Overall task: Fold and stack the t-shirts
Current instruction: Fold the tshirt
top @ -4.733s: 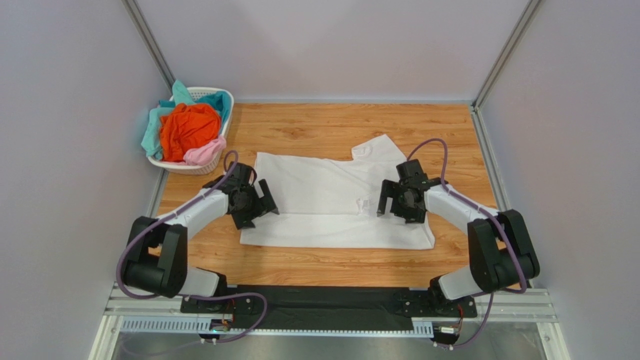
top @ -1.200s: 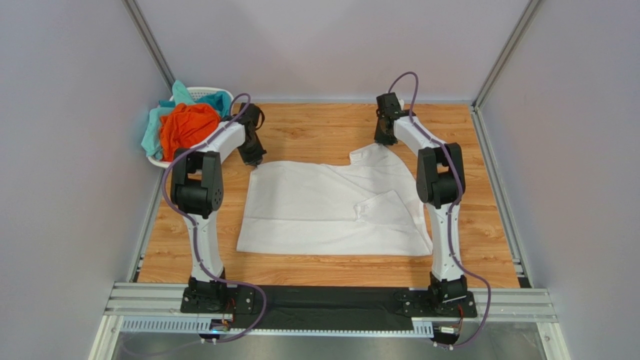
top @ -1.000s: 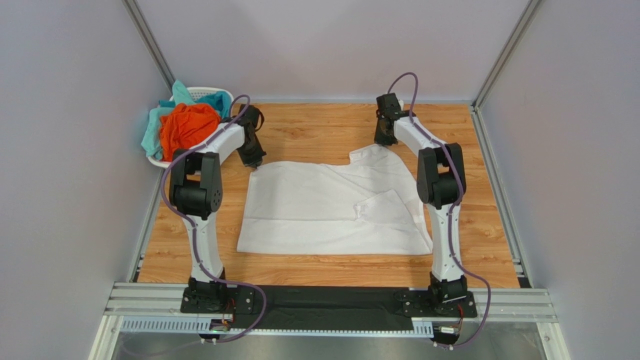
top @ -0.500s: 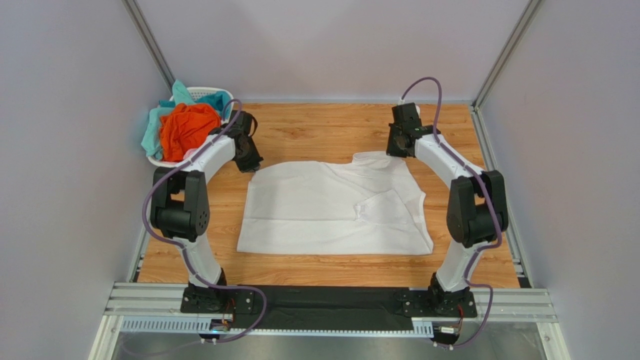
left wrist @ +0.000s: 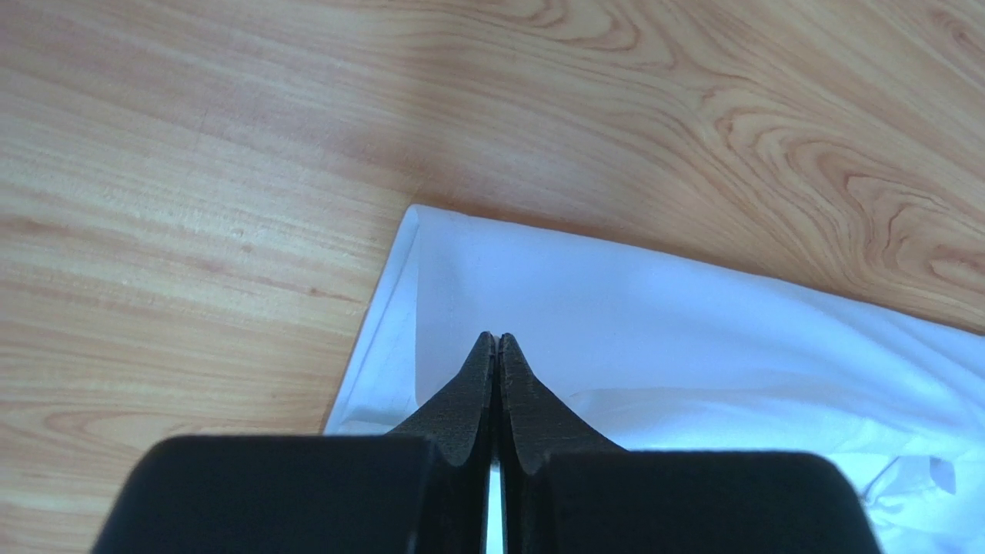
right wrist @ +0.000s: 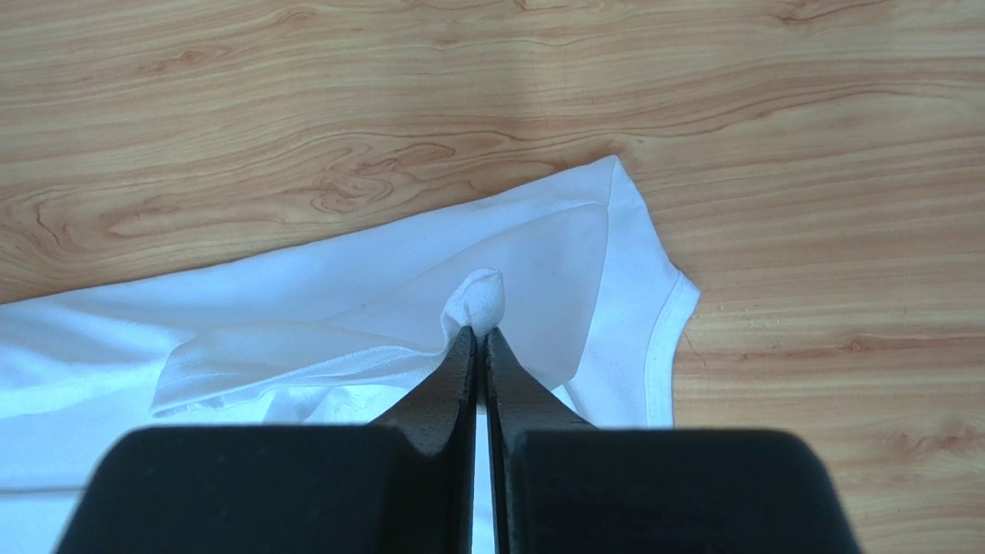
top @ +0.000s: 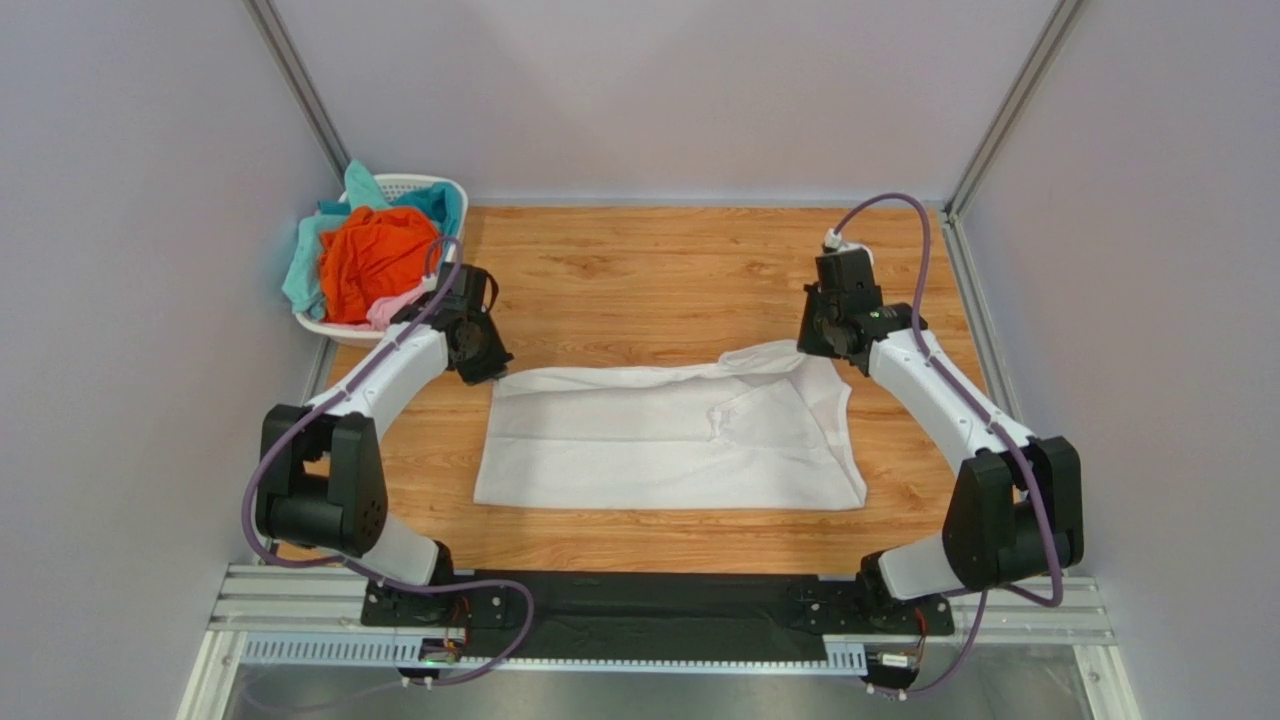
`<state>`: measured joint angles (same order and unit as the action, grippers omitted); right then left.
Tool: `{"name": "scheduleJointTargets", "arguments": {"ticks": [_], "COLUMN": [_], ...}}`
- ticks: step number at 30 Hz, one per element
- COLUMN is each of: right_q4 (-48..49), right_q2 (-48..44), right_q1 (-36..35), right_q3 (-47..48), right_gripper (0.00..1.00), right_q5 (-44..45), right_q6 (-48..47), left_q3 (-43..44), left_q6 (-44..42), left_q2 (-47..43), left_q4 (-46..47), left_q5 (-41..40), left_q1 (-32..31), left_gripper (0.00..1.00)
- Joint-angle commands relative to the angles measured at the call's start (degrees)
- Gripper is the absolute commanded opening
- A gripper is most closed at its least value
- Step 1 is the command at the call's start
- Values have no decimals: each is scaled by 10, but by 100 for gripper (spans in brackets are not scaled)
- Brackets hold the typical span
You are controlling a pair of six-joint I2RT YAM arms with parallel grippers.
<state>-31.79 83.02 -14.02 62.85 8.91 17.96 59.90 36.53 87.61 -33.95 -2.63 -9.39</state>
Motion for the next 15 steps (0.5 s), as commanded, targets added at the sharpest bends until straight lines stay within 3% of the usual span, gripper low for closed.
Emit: {"name": "scheduleJointTargets", "arguments": {"ticks": [1, 15], "right_q4": [-9, -28], "right_q2": [-34, -116], "right_q1": [-1, 0], "right_q3": [-22, -109], "right_gripper": [0, 1], "right_q5": [4, -34], "right_q6": [-1, 20], "left_q3": [-22, -57], "left_q6": [6, 14], "left_q2": [-38, -49], "left_q4": [15, 21], "left_q5": [-15, -22], "left_q1": [-3, -3], "left_gripper": [0, 0]}}
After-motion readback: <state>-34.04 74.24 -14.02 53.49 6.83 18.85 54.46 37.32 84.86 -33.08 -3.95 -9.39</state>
